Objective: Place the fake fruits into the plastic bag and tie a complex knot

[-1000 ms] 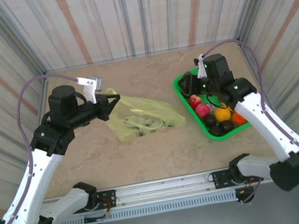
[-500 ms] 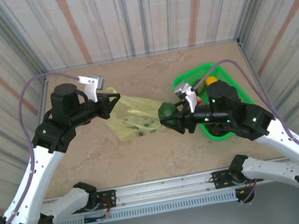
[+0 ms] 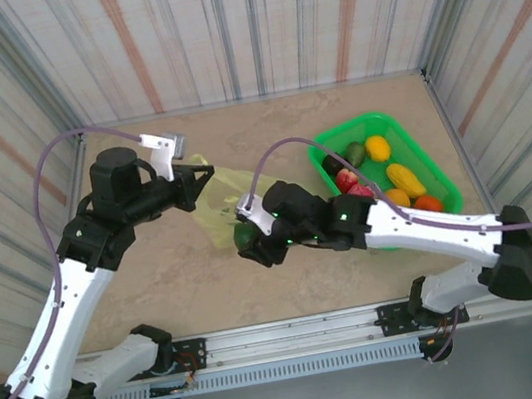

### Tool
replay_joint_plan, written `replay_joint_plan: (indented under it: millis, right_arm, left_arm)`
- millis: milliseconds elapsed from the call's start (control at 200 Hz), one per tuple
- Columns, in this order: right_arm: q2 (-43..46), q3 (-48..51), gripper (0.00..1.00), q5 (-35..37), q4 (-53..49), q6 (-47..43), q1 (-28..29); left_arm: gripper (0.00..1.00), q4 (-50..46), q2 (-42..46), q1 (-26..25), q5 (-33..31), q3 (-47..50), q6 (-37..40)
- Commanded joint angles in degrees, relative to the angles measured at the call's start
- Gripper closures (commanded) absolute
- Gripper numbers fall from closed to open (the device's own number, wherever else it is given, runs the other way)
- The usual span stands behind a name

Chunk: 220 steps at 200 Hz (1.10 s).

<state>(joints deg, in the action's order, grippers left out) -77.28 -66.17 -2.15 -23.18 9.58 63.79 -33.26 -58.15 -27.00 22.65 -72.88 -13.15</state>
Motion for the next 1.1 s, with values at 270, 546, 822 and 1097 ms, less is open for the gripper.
replay_joint_plan:
  millis: [270,546,822,1097]
  right_arm:
    - [-6.2,-5.9,0.4,8.3,7.4,7.0,-9.4]
    - [-12.6,-9.2,0.4,7.8,5.9,10.4,-10.6]
    - [-17.9,-10.3,0.09,15.3,1.6,10.6,-7.8]
    - [-14.0,-9.1,0.18,24.0,-3.9,22.5,-16.2]
  left_arm:
    - [1.0,2.1,6.6,-1.5,5.6,3.2,6.7]
    - [1.0,4.1,7.8,-4.5,7.2,4.7,11.0]
    - [1.0,3.3,8.1,-5.0,4.3,5.4,12.3]
    - [1.0,1.3,10.3,-9.7,-1.0,7.5,19.3]
